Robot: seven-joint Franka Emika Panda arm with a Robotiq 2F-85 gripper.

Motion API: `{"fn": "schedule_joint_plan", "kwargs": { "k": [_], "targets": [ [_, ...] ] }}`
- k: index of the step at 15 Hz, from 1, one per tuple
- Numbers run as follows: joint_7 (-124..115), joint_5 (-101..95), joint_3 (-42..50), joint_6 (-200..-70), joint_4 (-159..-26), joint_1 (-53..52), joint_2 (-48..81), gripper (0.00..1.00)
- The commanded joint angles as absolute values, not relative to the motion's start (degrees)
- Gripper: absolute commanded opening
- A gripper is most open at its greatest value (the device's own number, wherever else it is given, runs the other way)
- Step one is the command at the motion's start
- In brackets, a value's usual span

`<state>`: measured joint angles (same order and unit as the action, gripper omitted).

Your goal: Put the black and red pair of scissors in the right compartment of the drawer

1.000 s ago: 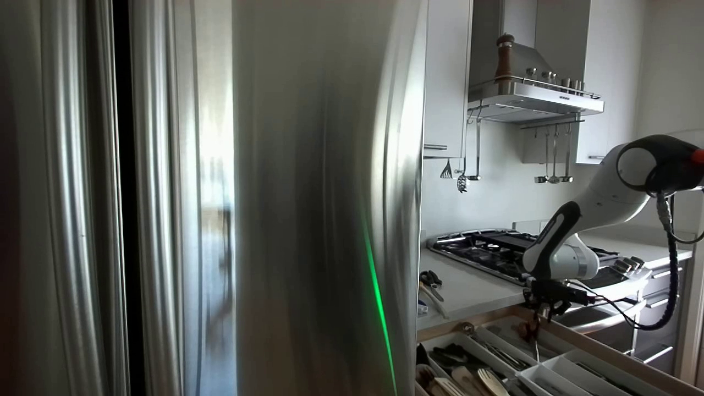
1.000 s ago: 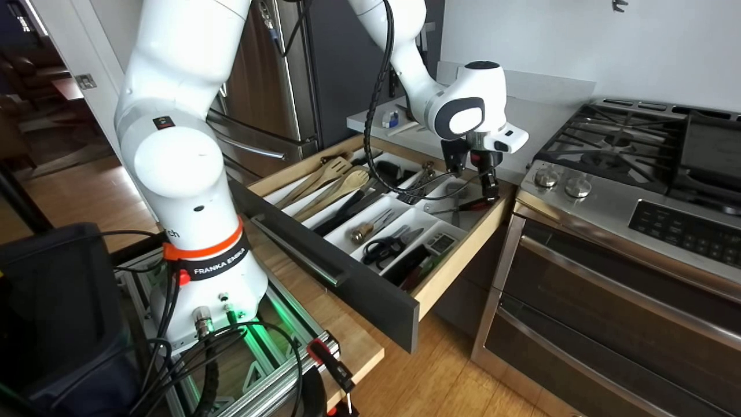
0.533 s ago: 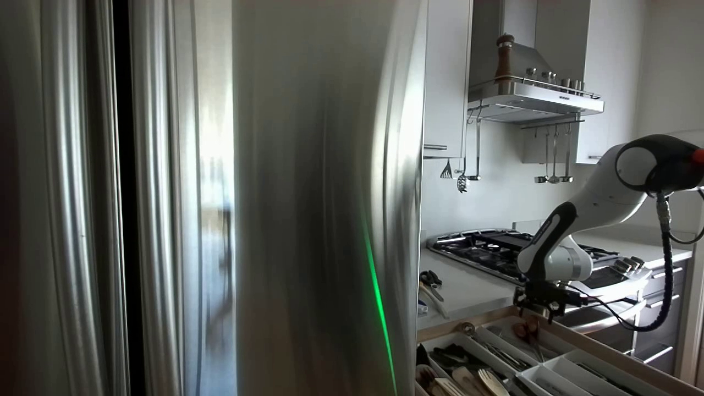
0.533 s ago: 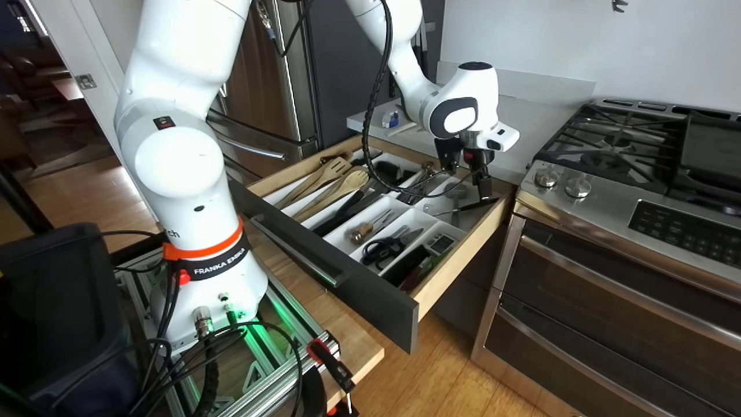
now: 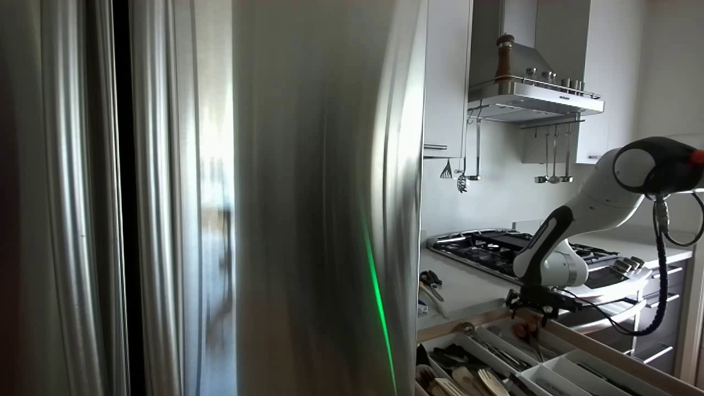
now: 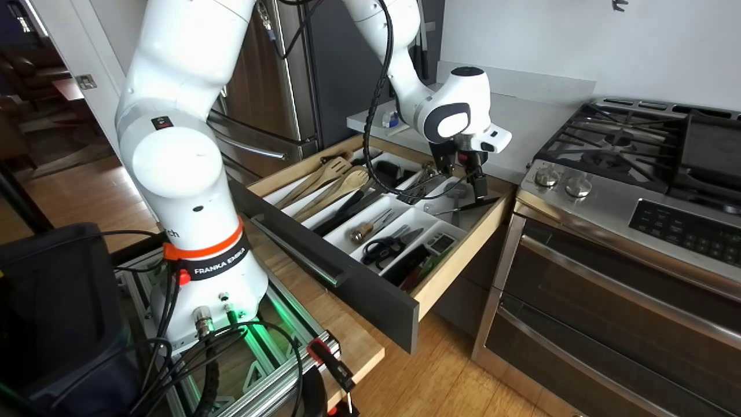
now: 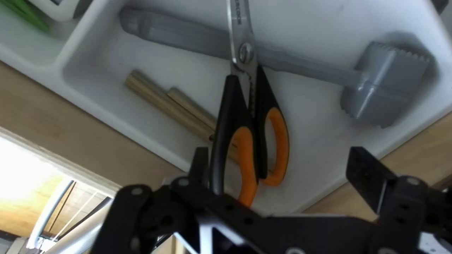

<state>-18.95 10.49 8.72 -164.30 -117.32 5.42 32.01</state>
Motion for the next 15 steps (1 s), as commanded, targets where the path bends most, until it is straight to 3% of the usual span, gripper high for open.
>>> {"fn": "schedule_joint_plan", "kwargs": {
  "k": [1, 7, 15],
  "targets": [
    [-18.6, 10.8, 9.5, -168.0, -116.5, 5.3, 34.6, 1.0],
    [-13.5, 12.9, 3.9, -171.7, -115.6, 10.4, 36.6, 1.0],
    [1.3, 16.8, -12.9, -174.4, -115.7, 25.0, 38.5, 1.0]
  ]
}}
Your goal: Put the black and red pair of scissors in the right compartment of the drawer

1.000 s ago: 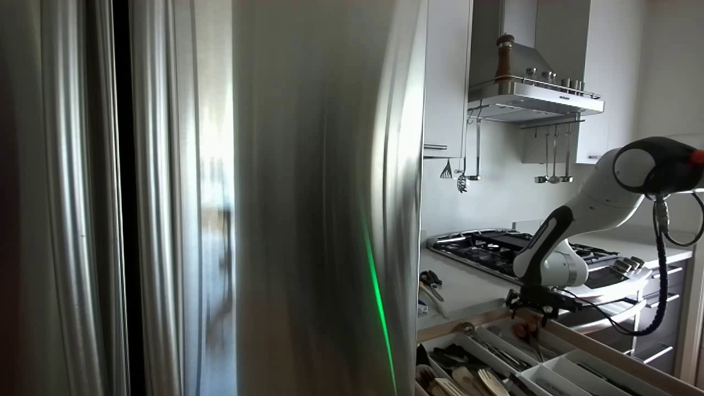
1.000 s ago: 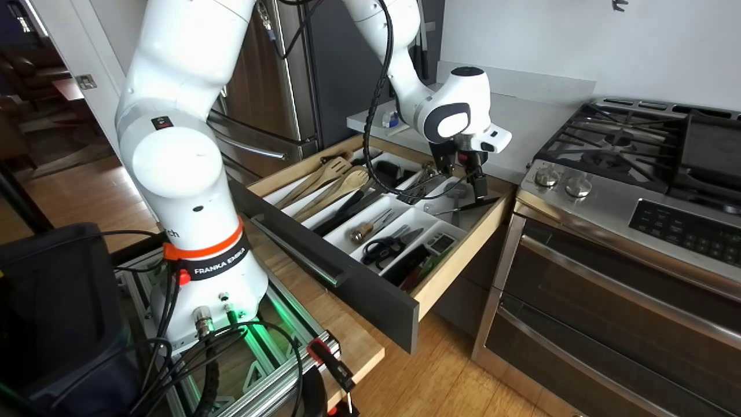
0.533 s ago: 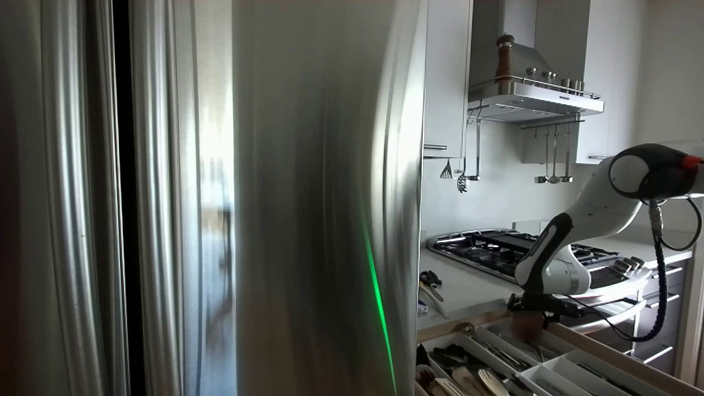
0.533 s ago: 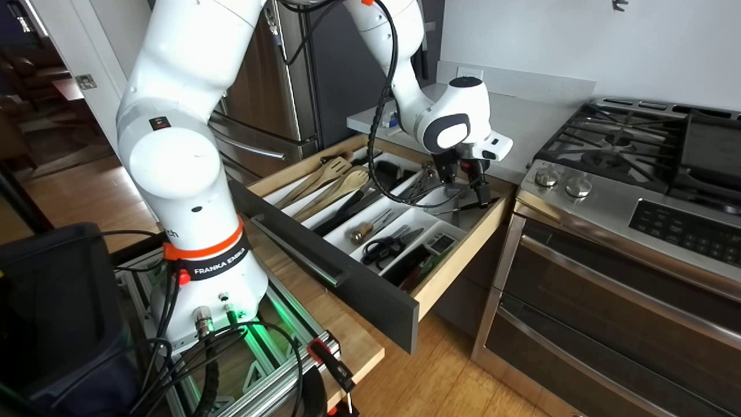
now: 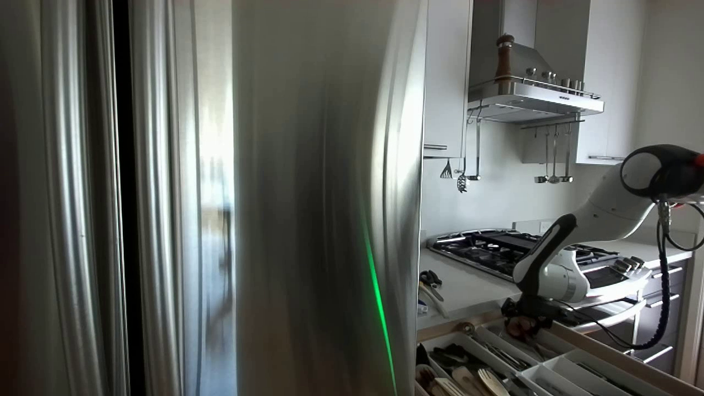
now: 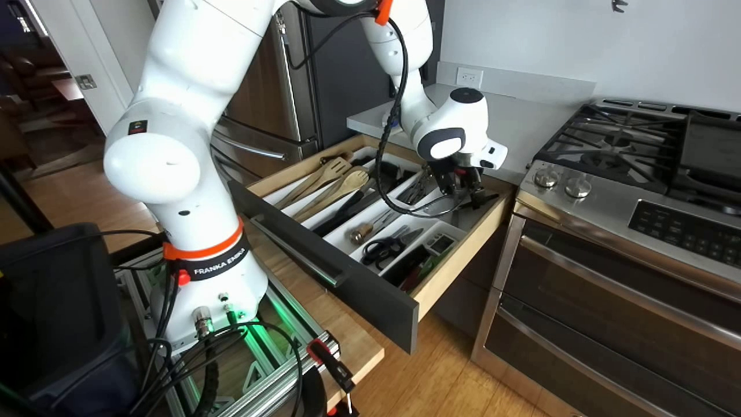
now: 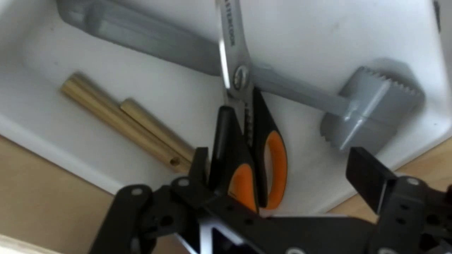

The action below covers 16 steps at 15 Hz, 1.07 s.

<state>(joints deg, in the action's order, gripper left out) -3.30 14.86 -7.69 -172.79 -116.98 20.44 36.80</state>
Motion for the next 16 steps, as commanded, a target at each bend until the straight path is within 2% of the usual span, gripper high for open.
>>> {"fn": "schedule_joint_plan", "kwargs": {
  "k": [1, 4, 11, 16],
  "targets": [
    [2.4, 16.9, -14.3, -174.5, -115.6, 26.4, 38.9, 1.0],
    [1.6, 16.4, -12.7, -173.6, -115.7, 25.6, 38.7, 1.0],
    [-9.0, 13.6, 4.3, -168.8, -121.0, 12.0, 30.5, 1.0],
    [-13.1, 9.4, 11.6, -162.4, -124.2, 5.0, 24.9, 1.0]
  ]
}}
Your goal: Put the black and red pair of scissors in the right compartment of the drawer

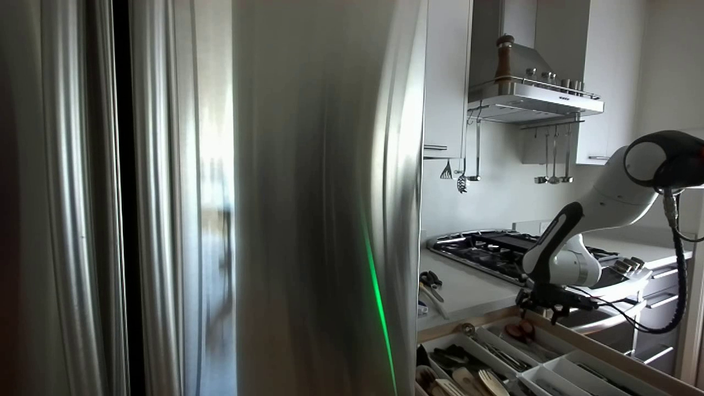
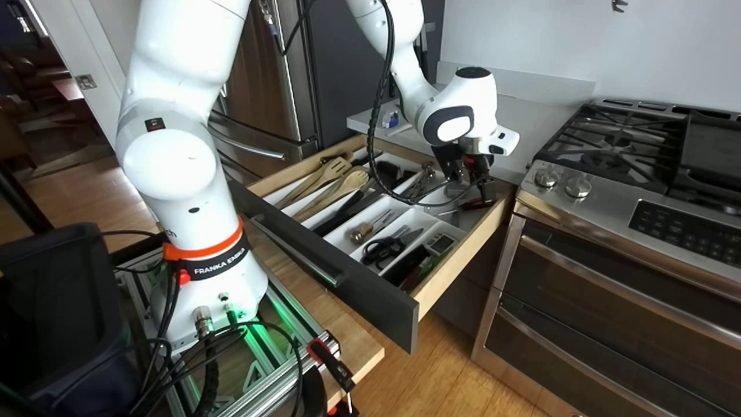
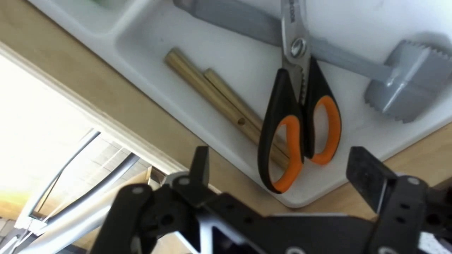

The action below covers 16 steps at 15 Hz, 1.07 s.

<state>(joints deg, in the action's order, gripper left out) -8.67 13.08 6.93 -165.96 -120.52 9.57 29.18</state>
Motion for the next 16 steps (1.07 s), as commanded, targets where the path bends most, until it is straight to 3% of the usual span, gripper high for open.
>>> {"fn": "schedule_joint_plan", "kwargs": {
  "k": [1, 10, 16],
  "targets": [
    [-14.8, 7.6, 13.2, -159.9, -125.2, 3.4, 23.4, 1.0],
    [-20.4, -7.7, 13.3, -154.4, -141.9, -1.4, 0.7, 1.0],
    [-25.2, -18.4, 4.3, -146.4, -149.1, 2.2, -15.3, 1.0]
  ]
}}
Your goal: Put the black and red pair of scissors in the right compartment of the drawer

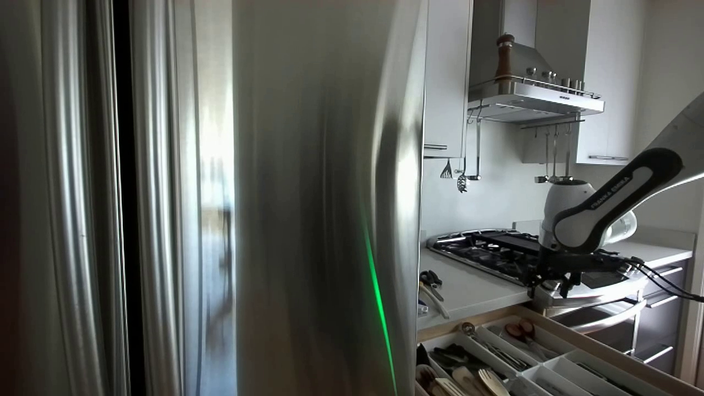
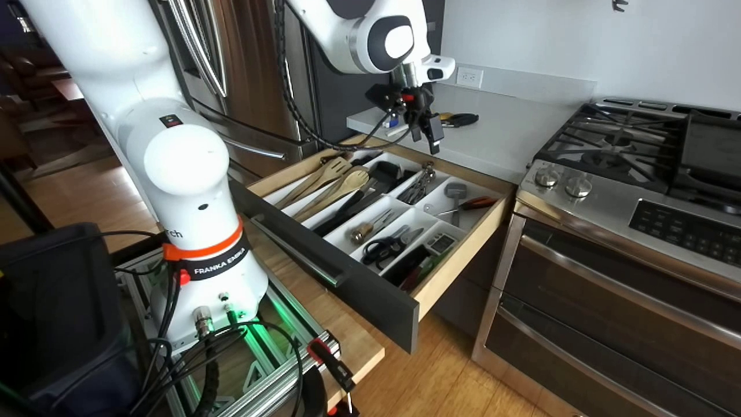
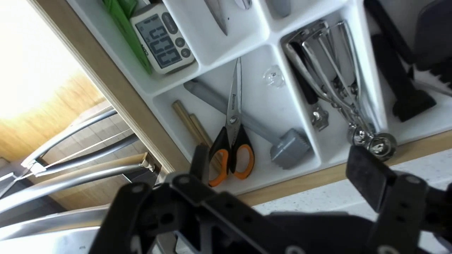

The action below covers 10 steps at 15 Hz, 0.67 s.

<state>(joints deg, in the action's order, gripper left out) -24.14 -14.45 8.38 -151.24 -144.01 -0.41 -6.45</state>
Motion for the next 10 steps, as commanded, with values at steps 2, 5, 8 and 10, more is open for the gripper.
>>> {"fn": "schedule_joint_plan", "kwargs": {
  "k": [2, 5, 8, 10],
  "targets": [
    [-20.9, -18.7, 2.6, -142.1, -151.4, 3.5, -19.7, 1.0],
    [-20.2, -16.0, 1.0, -142.0, -149.1, 4.4, -17.7, 1.0],
    [-20.3, -16.1, 0.4, -142.1, -148.7, 4.8, -17.4, 1.0],
    [-20.3, -16.2, 0.4, -142.1, -148.5, 4.7, -16.9, 1.0]
  ]
}}
